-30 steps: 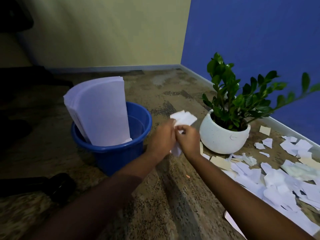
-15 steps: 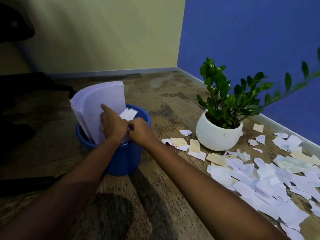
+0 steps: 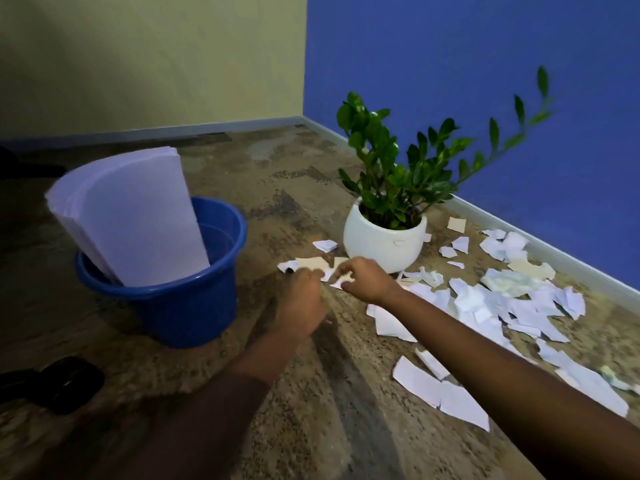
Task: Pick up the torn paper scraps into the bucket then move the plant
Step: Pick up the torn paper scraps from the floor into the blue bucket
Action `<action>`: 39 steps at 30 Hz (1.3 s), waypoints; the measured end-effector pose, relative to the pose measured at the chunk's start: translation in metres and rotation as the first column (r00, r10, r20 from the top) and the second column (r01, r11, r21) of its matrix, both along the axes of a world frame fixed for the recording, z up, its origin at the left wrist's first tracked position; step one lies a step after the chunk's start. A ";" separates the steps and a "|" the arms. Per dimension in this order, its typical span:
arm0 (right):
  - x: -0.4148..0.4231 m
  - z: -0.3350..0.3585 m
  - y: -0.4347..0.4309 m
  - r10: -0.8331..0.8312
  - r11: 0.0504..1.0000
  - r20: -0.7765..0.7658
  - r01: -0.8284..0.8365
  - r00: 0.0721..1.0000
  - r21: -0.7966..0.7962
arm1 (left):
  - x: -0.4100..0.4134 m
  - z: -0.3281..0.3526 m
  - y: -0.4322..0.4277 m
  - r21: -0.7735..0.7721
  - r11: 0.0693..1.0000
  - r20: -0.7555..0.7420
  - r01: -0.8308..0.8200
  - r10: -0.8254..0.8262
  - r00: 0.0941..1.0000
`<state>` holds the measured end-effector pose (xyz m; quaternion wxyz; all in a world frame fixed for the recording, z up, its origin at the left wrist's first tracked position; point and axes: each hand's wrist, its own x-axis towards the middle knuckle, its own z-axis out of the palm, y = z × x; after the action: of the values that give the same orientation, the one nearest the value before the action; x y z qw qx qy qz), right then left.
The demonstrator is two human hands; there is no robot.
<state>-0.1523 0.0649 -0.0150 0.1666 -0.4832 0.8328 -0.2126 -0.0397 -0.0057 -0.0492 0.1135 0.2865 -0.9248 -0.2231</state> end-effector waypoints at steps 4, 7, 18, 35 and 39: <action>-0.026 -0.046 0.068 -0.217 0.966 0.046 0.207 0.975 0.157 | -0.019 -0.042 0.048 0.174 0.977 0.223 0.121 -0.159 0.962; -0.039 -0.078 0.120 -0.344 0.902 0.040 0.318 0.938 0.294 | -0.027 -0.063 0.083 0.255 0.941 0.258 0.225 -0.290 0.921; -0.033 -0.139 0.215 -0.596 0.683 -0.065 0.547 0.801 0.483 | -0.066 -0.083 0.137 0.120 0.888 0.365 0.444 -0.455 0.812; -0.074 -0.128 0.158 -0.419 0.881 0.091 0.379 0.904 0.284 | -0.066 -0.092 0.119 0.190 0.968 0.338 0.162 -0.220 0.915; -0.061 -0.140 0.150 -0.458 0.879 0.158 0.418 0.875 0.229 | -0.061 -0.078 0.103 0.326 0.945 0.235 -0.040 -0.040 0.971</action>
<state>-0.2137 0.2147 -0.1547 0.2446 -0.2385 0.9149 -0.2149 -0.1005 0.0973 -0.1277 -0.0478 0.3259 -0.8817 -0.3378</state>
